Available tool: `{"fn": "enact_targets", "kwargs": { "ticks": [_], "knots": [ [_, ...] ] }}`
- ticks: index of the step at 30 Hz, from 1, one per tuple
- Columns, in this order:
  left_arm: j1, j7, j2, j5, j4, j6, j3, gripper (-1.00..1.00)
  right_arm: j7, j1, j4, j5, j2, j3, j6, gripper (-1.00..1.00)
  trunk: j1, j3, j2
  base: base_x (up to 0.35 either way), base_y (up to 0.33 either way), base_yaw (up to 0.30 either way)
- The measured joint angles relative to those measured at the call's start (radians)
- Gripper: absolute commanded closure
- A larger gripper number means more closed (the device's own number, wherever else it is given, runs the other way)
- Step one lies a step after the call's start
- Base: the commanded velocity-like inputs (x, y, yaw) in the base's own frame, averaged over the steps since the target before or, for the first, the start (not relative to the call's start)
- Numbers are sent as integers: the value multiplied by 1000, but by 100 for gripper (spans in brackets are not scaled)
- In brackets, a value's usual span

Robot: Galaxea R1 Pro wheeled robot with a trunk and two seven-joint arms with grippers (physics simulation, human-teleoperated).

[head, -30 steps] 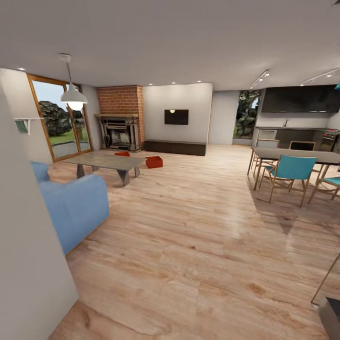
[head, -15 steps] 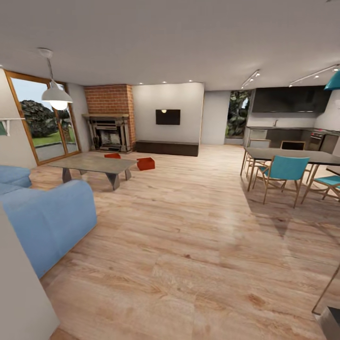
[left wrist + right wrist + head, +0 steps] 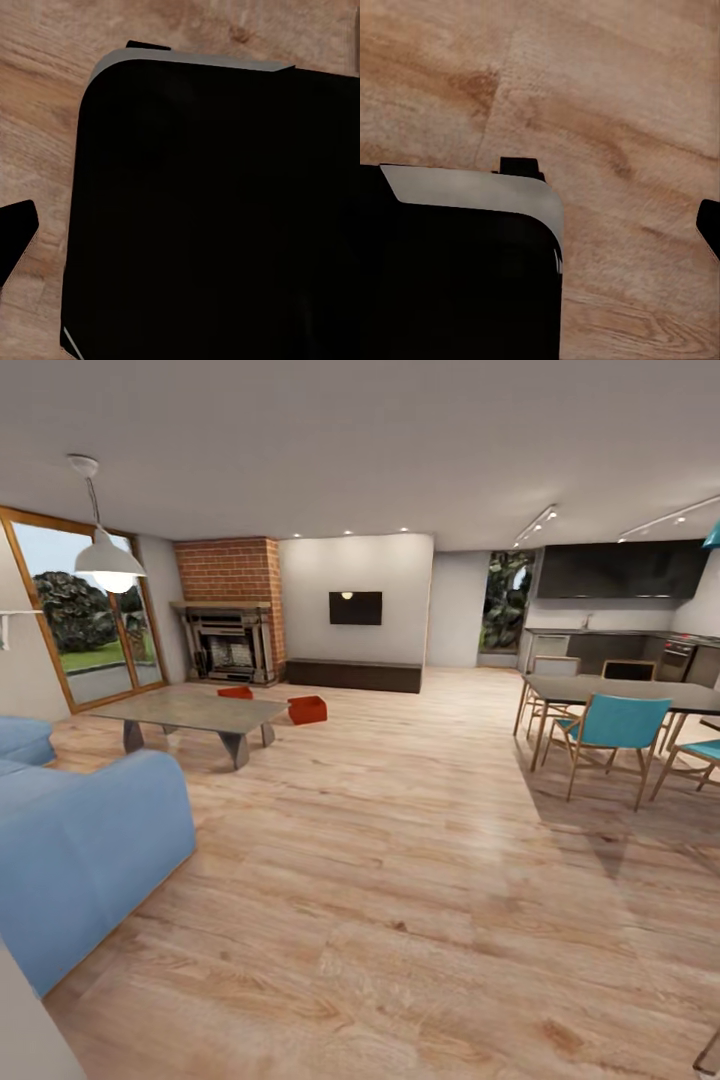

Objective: Move the two storage containers from the living room to the garage. In the garage, place one container on the floor and stack the other container on top of it (either order is fine).

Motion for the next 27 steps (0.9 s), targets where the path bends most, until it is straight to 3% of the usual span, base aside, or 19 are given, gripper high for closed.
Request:
{"fn": "enact_targets", "kwargs": {
  "ticks": [27],
  "knots": [
    [0,10,-3,-6,0,0,0,-100,0,0,0,-10,-6,-2,-3,-100,0,0,0,322,0,0]
  ]
}}
